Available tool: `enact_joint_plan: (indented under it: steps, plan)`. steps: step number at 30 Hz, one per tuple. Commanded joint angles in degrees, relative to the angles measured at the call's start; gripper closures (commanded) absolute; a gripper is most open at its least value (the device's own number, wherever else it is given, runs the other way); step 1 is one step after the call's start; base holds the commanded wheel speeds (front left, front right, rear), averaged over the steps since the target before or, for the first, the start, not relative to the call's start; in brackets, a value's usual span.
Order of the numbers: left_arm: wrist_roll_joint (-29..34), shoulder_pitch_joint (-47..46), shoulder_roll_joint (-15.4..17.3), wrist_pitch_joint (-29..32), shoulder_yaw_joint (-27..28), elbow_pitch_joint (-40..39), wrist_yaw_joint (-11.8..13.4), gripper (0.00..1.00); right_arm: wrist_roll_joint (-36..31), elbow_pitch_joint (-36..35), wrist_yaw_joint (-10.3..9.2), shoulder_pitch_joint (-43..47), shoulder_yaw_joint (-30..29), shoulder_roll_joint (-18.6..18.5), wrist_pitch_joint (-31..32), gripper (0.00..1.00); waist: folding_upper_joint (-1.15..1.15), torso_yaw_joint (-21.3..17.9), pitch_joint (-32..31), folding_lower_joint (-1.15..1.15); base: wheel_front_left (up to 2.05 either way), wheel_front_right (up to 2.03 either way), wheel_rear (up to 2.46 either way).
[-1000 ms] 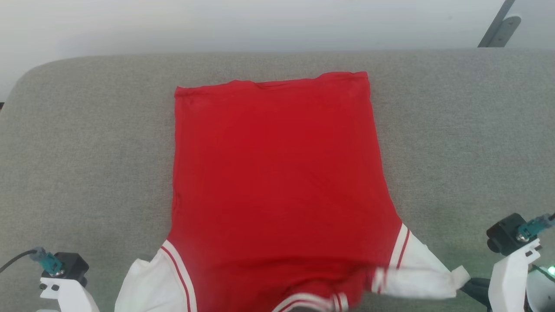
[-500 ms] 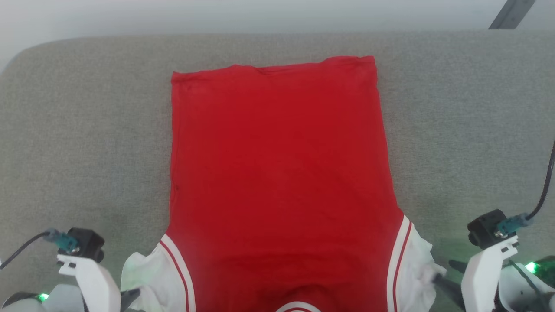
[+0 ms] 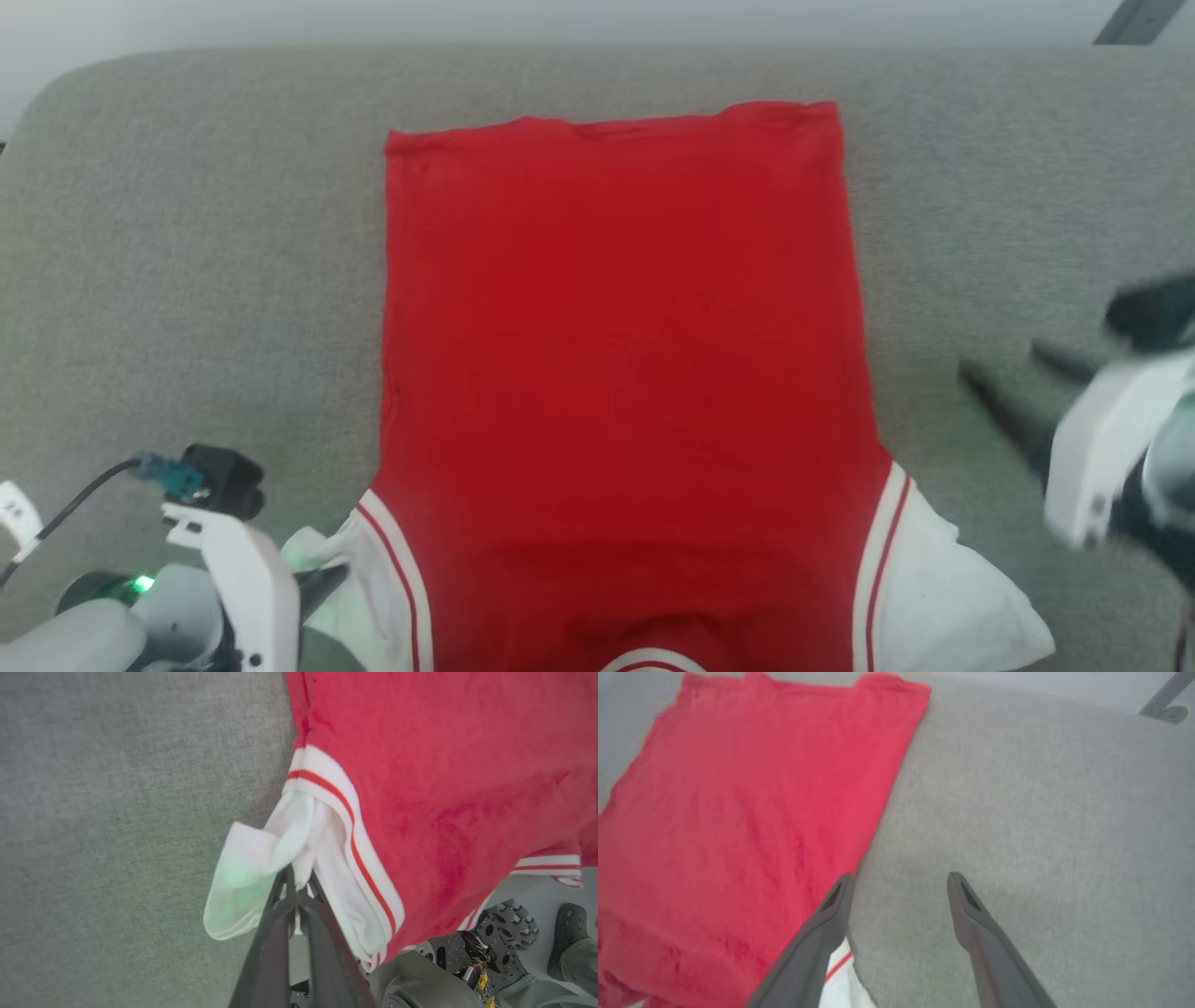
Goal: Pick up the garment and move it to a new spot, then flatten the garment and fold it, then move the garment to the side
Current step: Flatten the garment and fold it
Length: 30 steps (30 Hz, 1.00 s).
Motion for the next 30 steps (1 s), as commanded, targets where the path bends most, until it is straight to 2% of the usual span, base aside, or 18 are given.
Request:
enact_joint_plan:
  steps: [1,5,9,10,19,21,23,24,30]
  plan:
    - [0.6,-1.2,-0.7,0.1,0.0,0.3,-0.4,1.00,-1.1,0.5,0.00,-3.8,-1.1,1.9,-0.7,0.00,0.00,0.9,0.7,0.00,0.00,0.00,0.00]
    - [1.5,-3.4,-2.3,0.6,0.0,0.8,-1.1,1.00,-3.6,5.6,0.00,-13.6,-2.0,4.0,-2.1,0.00,0.00,2.7,2.4,0.00,0.00,0.00,0.00]
    - [2.7,-6.0,-4.1,1.6,-0.2,1.6,-2.3,1.00,-6.0,14.8,0.00,-23.9,-2.6,4.9,-3.4,0.00,0.00,5.1,4.3,0.00,0.00,0.00,0.00]
    - [2.7,-6.0,-4.1,1.6,-0.2,1.6,-2.3,1.00,-6.0,14.8,0.00,-23.9,-2.6,4.9,-3.4,0.00,0.00,5.1,4.3,0.00,0.00,0.00,0.00]
    - [5.1,-12.2,-10.0,3.1,-1.1,5.2,-5.9,1.00,-12.4,38.0,0.00,-41.5,-5.8,4.3,-2.3,0.00,0.00,11.9,9.2,0.00,0.00,0.00,0.00]
    - [5.8,-13.9,-12.0,3.3,-1.6,6.8,-7.1,1.00,-14.6,44.4,0.00,-45.2,-7.4,5.0,-0.4,0.00,0.00,13.7,10.5,0.00,0.00,0.00,0.00]
    - [6.0,-14.3,-12.6,3.4,-1.7,7.3,-7.5,1.00,-15.4,46.2,0.00,-46.3,-8.0,5.3,0.3,0.00,0.00,14.2,10.8,0.00,0.00,0.00,0.00]
    - [6.2,-15.1,-13.7,3.5,-2.0,8.4,-8.2,1.00,-17.0,49.9,0.00,-47.9,-9.5,5.9,2.4,0.00,0.00,15.3,11.6,0.00,0.00,0.00,0.00]
    - [6.2,-15.8,-15.8,3.1,-2.4,11.6,-9.8,1.00,-23.4,59.0,-0.02,-48.4,-13.3,7.5,10.2,0.00,0.00,17.0,12.5,0.00,0.00,0.00,0.00]
